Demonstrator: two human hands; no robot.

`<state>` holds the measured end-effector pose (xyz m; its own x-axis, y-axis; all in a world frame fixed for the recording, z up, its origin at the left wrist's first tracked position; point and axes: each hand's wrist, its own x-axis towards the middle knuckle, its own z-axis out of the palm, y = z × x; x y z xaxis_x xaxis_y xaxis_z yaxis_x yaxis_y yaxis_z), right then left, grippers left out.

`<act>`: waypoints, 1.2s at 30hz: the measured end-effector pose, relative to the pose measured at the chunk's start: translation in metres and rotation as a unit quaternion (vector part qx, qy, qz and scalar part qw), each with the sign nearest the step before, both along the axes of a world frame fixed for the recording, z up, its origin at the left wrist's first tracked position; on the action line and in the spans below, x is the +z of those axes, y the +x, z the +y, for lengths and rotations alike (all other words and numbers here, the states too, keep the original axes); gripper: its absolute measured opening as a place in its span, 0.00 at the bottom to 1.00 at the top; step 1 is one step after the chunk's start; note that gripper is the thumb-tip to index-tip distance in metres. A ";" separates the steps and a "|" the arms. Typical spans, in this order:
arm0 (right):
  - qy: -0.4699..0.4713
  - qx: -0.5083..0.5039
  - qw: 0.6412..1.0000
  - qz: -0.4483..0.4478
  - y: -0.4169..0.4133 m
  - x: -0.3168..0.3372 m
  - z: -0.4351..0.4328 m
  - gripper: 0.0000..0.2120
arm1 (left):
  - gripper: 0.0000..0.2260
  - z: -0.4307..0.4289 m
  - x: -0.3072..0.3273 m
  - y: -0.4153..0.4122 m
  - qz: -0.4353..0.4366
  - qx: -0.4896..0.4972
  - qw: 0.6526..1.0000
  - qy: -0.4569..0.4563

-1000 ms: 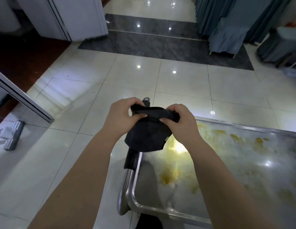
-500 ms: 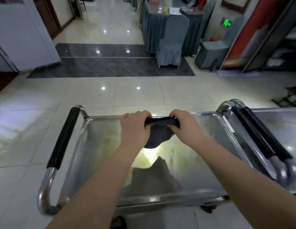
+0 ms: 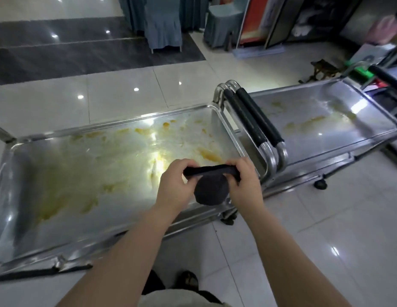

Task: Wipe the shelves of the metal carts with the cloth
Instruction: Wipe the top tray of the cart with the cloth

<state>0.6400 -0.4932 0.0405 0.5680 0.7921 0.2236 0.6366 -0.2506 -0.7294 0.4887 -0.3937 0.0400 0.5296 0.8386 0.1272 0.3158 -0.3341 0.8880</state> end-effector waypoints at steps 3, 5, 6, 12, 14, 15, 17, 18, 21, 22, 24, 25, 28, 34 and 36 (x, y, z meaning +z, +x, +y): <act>-0.027 -0.007 1.000 0.002 0.021 -0.007 -0.015 0.13 | 0.10 -0.012 -0.013 0.017 -0.007 -0.022 0.998 -0.060; -0.049 -0.004 0.999 0.005 0.036 -0.007 -0.014 0.12 | 0.09 -0.010 -0.019 0.028 -0.011 -0.038 0.992 -0.119; -0.061 -0.004 0.998 0.006 0.043 -0.007 -0.009 0.11 | 0.09 -0.006 -0.020 0.034 -0.013 -0.041 0.988 -0.146; -0.151 -0.073 0.984 -0.050 0.089 -0.045 0.082 0.16 | 0.16 0.067 -0.060 0.088 0.063 -0.013 0.990 -0.124; -0.219 -0.074 0.971 -0.068 0.095 -0.069 0.103 0.23 | 0.21 0.095 -0.082 0.094 0.151 -0.032 0.982 -0.107; -0.253 -0.061 0.964 -0.048 0.093 -0.080 0.108 0.25 | 0.22 0.107 -0.092 0.092 0.184 -0.043 0.977 -0.095; -0.290 -0.029 0.956 -0.019 0.087 -0.101 0.110 0.26 | 0.22 0.125 -0.111 0.081 0.242 -0.069 0.967 -0.030; -0.308 -0.016 0.951 -0.019 0.084 -0.108 0.110 0.26 | 0.22 0.134 -0.119 0.075 0.281 -0.085 0.956 0.013; -0.399 0.036 0.915 -0.057 0.079 -0.127 0.108 0.26 | 0.25 0.156 -0.142 0.055 0.405 -0.114 0.902 0.098; -0.425 0.051 0.901 -0.074 0.079 -0.132 0.108 0.27 | 0.26 0.160 -0.147 0.051 0.430 -0.114 0.888 0.114; -0.443 0.081 0.886 -0.112 0.083 -0.139 0.110 0.29 | 0.26 0.164 -0.155 0.047 0.454 -0.103 0.876 0.130; -0.442 0.097 0.882 -0.133 0.085 -0.142 0.111 0.29 | 0.26 0.165 -0.158 0.046 0.459 -0.095 0.873 0.136; -0.433 0.129 0.875 -0.174 0.089 -0.152 0.117 0.29 | 0.24 0.174 -0.163 0.047 0.468 -0.073 0.870 0.134; -0.424 0.136 0.875 -0.189 0.096 -0.167 0.118 0.28 | 0.24 0.193 -0.167 0.046 0.467 -0.022 0.877 0.113; -0.421 0.127 0.878 -0.191 0.118 -0.169 0.121 0.29 | 0.24 0.201 -0.166 0.047 0.453 -0.006 0.887 0.088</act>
<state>0.7582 -0.3722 -0.1280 0.3593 0.8587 -0.3654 0.9081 -0.4120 -0.0753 0.5356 -0.1932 -0.1259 0.4908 0.8412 -0.2268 0.8684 -0.4511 0.2061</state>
